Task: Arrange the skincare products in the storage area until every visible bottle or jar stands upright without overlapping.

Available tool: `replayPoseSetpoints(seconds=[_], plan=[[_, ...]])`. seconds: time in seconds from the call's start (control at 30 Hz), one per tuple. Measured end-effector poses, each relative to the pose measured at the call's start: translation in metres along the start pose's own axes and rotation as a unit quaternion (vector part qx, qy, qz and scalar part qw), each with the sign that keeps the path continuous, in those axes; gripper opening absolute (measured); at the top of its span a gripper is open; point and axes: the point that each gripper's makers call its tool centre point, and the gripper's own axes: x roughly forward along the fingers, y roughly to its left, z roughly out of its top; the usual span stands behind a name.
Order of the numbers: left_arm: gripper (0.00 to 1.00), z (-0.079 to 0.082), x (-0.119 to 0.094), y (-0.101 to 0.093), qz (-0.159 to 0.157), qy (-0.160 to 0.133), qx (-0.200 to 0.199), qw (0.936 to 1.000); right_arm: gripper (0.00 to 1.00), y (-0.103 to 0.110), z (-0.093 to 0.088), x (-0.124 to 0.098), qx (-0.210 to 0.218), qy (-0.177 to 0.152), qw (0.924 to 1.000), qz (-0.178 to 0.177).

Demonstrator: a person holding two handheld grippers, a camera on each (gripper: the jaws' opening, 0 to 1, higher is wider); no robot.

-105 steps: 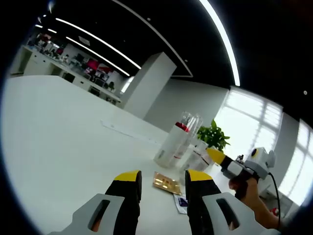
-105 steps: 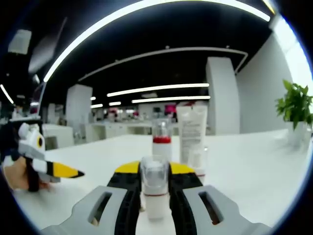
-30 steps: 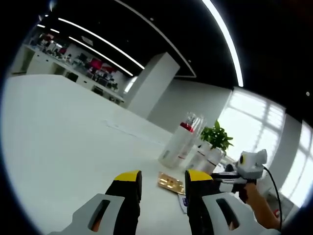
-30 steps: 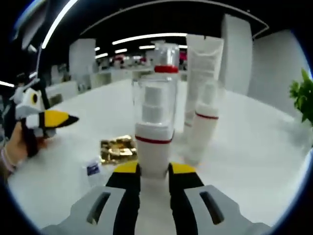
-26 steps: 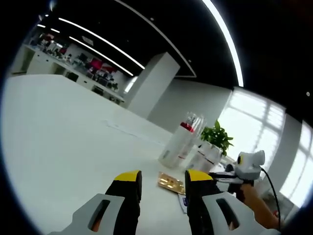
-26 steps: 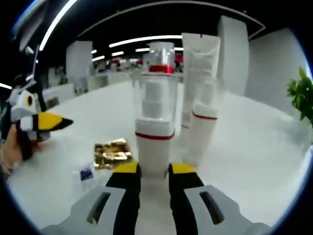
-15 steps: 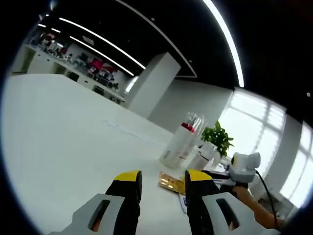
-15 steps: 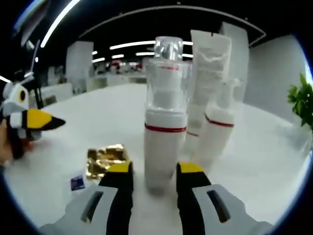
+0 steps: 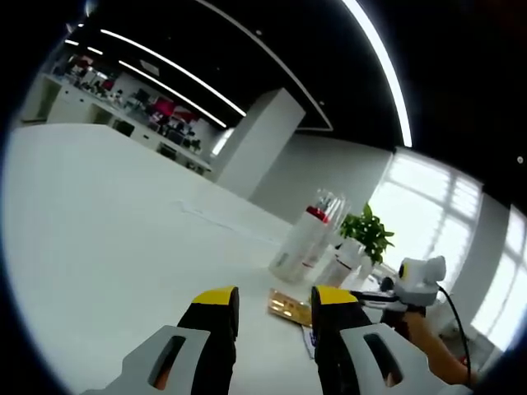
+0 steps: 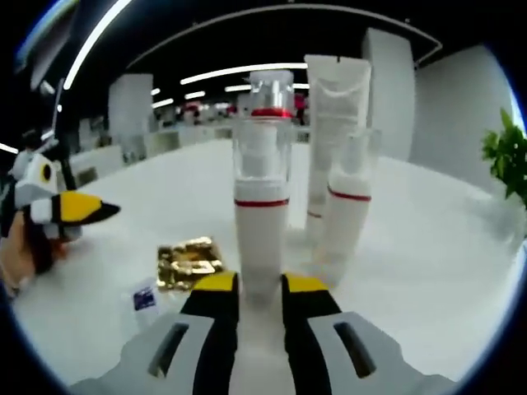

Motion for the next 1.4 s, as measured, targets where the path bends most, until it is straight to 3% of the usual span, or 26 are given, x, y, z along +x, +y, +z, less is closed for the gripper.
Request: replayPoseSetpoints(seconds=[0.37, 0.53, 0.67, 1.4], plan=[[0.36, 0.0, 0.0, 0.001, 0.002, 0.001, 0.001, 1.0, 0.18, -0.002, 0.004, 0.014, 0.021, -0.017, 0.9996, -0.012], [0.36, 0.0, 0.0, 0.001, 0.002, 0.0, -0.001, 1.0, 0.25, 0.001, 0.003, 0.009, 0.025, -0.013, 0.9996, -0.001], [0.36, 0.001, 0.0, 0.002, 0.002, -0.001, -0.002, 1.0, 0.15, 0.0, 0.002, 0.0, 0.026, -0.008, 0.9996, 0.001], [0.36, 0.001, 0.0, 0.003, 0.003, 0.0, -0.002, 1.0, 0.13, 0.005, 0.003, 0.005, 0.033, -0.014, 0.9994, 0.0]])
